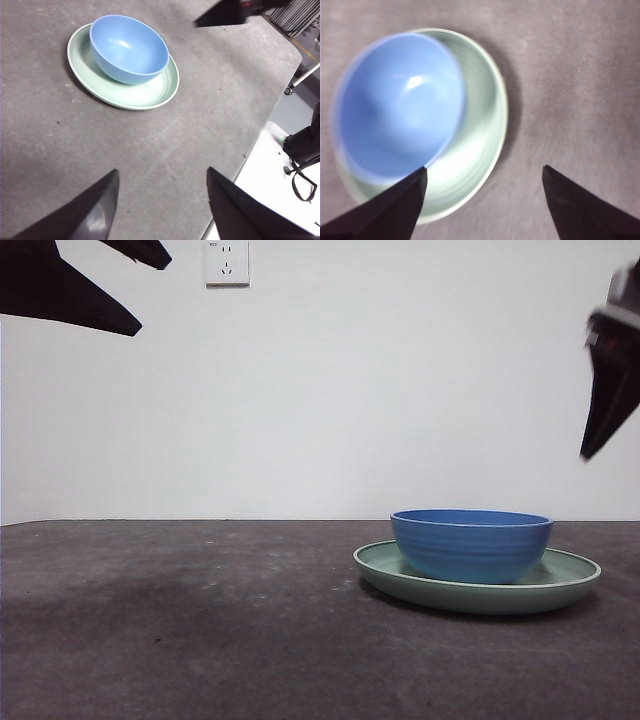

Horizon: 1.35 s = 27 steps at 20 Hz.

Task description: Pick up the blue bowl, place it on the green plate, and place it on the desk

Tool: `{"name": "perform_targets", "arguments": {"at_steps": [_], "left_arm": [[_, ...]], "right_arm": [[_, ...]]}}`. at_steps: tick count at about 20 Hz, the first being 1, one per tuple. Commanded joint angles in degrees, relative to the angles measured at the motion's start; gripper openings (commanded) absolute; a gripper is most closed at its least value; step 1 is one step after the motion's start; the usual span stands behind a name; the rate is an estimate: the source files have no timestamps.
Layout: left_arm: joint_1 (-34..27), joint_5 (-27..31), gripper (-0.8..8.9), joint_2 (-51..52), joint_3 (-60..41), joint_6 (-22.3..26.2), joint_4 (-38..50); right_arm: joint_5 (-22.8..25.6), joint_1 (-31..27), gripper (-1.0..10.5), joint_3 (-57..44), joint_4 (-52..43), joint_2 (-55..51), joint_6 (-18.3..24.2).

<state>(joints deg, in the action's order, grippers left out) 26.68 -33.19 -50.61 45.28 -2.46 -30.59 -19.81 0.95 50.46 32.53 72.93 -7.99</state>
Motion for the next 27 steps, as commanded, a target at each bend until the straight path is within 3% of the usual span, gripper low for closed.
{"name": "perform_targets", "arguments": {"at_steps": [1,4,13,19,27], "left_arm": [[0.2,-0.4,2.80,-0.3,0.4,0.3,0.4],[0.2,-0.4,2.81,-0.3,0.4,0.3,0.4],[0.2,-0.4,2.81,-0.3,0.4,0.3,0.4],[0.2,-0.3,2.80,-0.3,0.4,0.3,0.3],[0.2,-0.3,2.80,-0.3,0.4,0.3,-0.7]], "right_arm": [[-0.6,0.0,3.6,1.0,-3.0,5.6,-0.5],[-2.7,0.0,3.5,1.0,-7.4,11.6,-0.6],[-3.1,0.1,2.1,1.0,-13.7,21.3,-0.6],[-4.0,0.1,0.4,1.0,-15.0,21.9,-0.3],[-5.5,0.0,0.1,1.0,-17.6,21.2,-2.7]]}}
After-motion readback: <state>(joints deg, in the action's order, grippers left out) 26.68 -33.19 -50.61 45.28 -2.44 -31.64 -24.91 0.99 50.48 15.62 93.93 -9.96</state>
